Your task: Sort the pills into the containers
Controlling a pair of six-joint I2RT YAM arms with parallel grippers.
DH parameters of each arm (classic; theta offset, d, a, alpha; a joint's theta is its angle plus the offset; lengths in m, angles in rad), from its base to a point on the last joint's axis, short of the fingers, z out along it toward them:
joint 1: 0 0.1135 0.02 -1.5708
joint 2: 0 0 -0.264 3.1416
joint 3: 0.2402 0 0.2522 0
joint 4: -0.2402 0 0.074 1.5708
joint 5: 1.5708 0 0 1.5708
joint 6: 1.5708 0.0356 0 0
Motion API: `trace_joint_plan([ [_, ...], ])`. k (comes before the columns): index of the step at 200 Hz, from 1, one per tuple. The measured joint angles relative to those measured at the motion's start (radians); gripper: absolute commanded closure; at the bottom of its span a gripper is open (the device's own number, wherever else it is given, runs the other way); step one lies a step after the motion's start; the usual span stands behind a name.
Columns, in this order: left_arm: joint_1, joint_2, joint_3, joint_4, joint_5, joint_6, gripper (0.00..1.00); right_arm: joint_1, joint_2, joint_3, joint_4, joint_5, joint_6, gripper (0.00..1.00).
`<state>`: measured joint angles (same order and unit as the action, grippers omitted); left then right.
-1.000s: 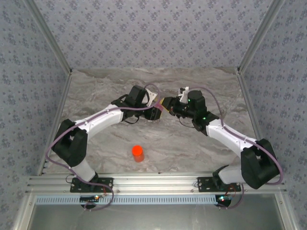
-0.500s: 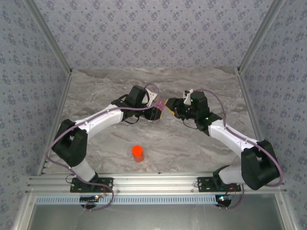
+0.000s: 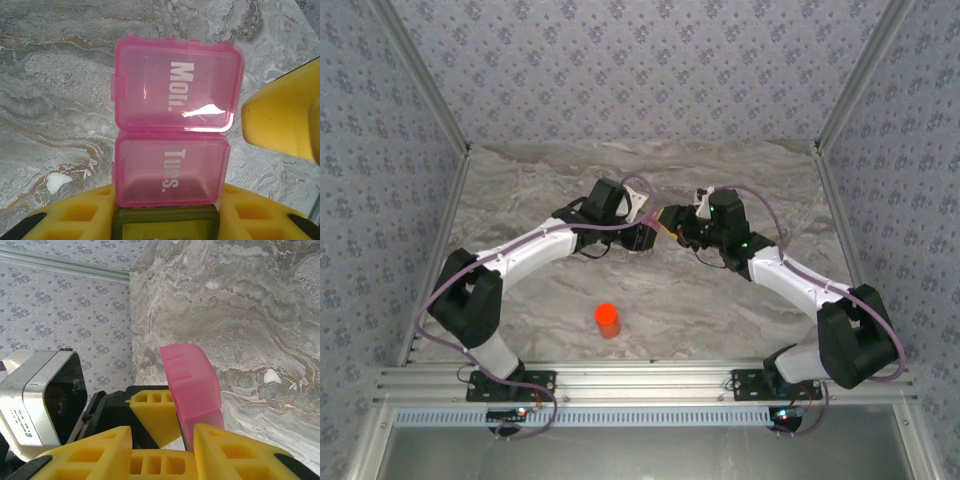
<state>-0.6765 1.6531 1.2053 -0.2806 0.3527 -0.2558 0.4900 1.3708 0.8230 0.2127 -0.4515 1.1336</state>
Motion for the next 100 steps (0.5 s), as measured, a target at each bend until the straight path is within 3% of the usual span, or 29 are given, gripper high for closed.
trace_joint_plan([
  [100, 0.0, 0.0, 0.0, 0.008, 0.003, 0.0, 0.84, 0.008, 0.0, 0.036, 0.0, 0.003, 0.0, 0.62],
])
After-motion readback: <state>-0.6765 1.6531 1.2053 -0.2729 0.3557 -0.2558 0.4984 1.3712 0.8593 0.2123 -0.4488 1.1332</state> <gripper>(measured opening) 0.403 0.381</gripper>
